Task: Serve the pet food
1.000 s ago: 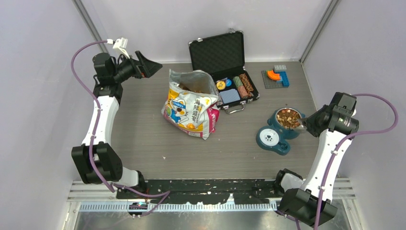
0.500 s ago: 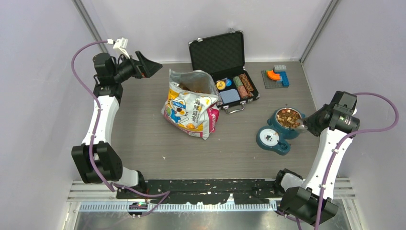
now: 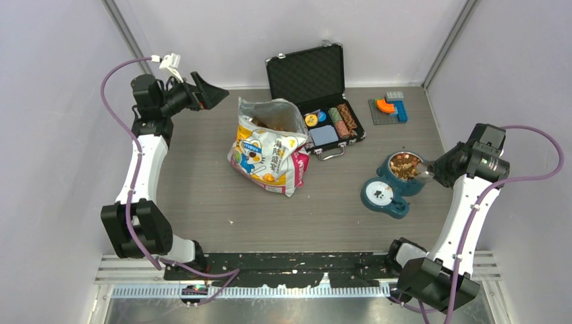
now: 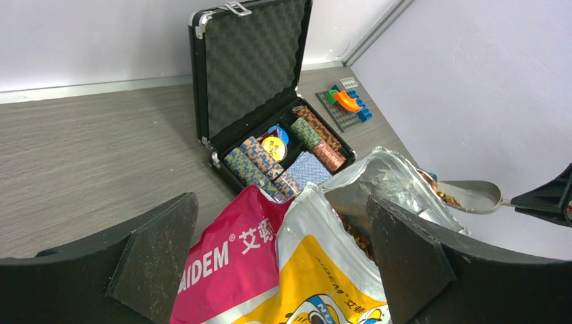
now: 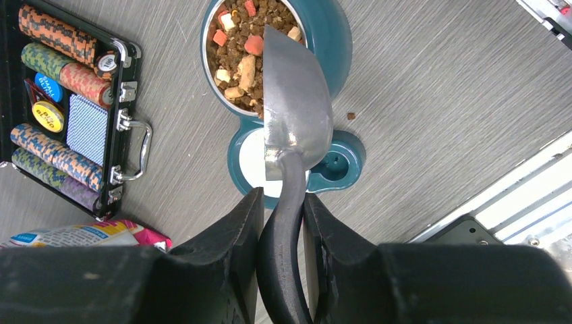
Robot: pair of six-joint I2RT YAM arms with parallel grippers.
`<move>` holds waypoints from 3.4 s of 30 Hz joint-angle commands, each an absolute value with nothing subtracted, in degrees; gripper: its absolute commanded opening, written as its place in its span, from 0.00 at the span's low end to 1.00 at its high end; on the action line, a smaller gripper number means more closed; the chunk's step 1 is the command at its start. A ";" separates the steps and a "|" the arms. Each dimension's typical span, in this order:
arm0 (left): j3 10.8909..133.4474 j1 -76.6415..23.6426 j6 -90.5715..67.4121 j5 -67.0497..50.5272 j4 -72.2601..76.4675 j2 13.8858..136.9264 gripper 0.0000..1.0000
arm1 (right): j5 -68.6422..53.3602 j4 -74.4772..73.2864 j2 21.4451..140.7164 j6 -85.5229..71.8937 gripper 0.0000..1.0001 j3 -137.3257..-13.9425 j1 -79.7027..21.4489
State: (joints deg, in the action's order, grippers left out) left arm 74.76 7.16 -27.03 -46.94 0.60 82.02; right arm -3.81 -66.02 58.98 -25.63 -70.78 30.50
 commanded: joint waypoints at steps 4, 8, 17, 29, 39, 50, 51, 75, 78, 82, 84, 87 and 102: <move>75.94 7.47 -27.44 -47.13 3.61 81.91 0.99 | -3.93 -64.52 58.67 -25.45 0.05 -74.14 30.76; 75.94 7.47 -27.42 -47.11 3.60 82.00 0.99 | -2.43 -65.63 58.43 -24.96 0.05 -74.90 30.76; 75.76 7.47 -27.56 -47.28 3.81 82.14 0.99 | -1.02 -68.17 57.08 -23.76 0.05 -75.24 30.76; 75.50 7.47 -27.11 -47.20 3.14 81.46 0.99 | 2.42 -69.31 57.07 -21.56 0.05 -75.89 30.78; 75.25 7.47 -26.98 -47.22 3.03 81.15 0.99 | 1.17 -68.18 57.61 -21.08 0.05 -76.68 30.77; 75.15 7.47 -26.63 -47.11 2.55 80.81 0.99 | -3.13 -68.18 58.09 -20.14 0.05 -78.67 30.76; 75.07 7.47 -26.63 -47.11 2.55 80.73 0.99 | -3.07 -68.90 57.81 -20.15 0.05 -78.84 30.76; 74.69 7.47 -27.10 -47.38 3.69 80.70 0.99 | -10.29 -69.86 51.21 -23.12 0.05 -68.60 30.76; 74.58 7.47 -27.05 -47.29 3.63 80.51 0.99 | -10.55 -67.32 52.03 -23.65 0.05 -68.31 30.77; 74.46 7.46 -26.91 -47.29 3.39 80.22 0.99 | -10.35 -65.00 53.19 -24.32 0.05 -68.90 30.75; 74.46 7.47 -26.66 -47.20 3.18 80.09 0.99 | -9.98 -64.82 53.93 -24.28 0.05 -69.32 30.76; 74.54 7.47 -26.63 -47.25 3.16 80.10 0.99 | -7.85 -64.43 53.82 -24.30 0.05 -69.85 30.76; 74.58 7.47 -27.02 -47.29 3.58 80.51 0.99 | -6.64 -63.90 58.11 -23.85 0.05 -74.29 30.76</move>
State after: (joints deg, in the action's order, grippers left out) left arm 74.52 7.16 -26.98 -46.96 0.64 82.28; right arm -7.53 -65.01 57.87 -24.16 -68.95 30.50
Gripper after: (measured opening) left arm 0.992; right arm 0.323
